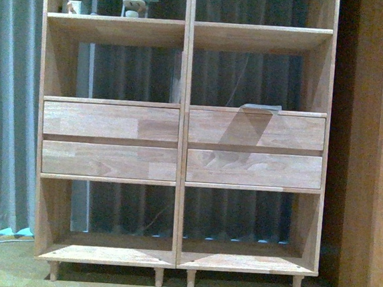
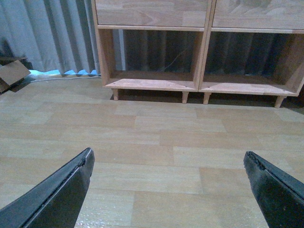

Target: Organize books on shelf

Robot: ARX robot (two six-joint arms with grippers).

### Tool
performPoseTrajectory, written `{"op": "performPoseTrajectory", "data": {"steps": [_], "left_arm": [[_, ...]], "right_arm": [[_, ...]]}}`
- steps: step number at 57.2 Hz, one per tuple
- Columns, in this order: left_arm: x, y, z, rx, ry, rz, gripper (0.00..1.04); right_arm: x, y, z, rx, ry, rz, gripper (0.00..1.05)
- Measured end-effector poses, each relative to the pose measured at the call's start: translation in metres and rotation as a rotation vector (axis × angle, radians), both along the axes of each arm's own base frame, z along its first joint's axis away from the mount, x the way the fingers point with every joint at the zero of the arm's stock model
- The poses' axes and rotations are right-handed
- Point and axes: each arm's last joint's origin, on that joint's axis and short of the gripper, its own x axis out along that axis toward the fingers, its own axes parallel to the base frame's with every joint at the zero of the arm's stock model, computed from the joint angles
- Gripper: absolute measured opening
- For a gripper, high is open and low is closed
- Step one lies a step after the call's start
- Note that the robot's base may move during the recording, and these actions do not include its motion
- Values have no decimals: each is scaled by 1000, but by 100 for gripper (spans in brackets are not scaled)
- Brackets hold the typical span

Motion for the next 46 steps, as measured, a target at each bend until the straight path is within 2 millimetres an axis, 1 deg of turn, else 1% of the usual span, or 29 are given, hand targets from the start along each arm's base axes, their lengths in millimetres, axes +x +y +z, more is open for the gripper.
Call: {"op": "performPoseTrajectory", "data": {"steps": [46], "left_arm": [[0,0,0,0,0,0,97]], "right_arm": [[0,0,0,0,0,0,98]]}}
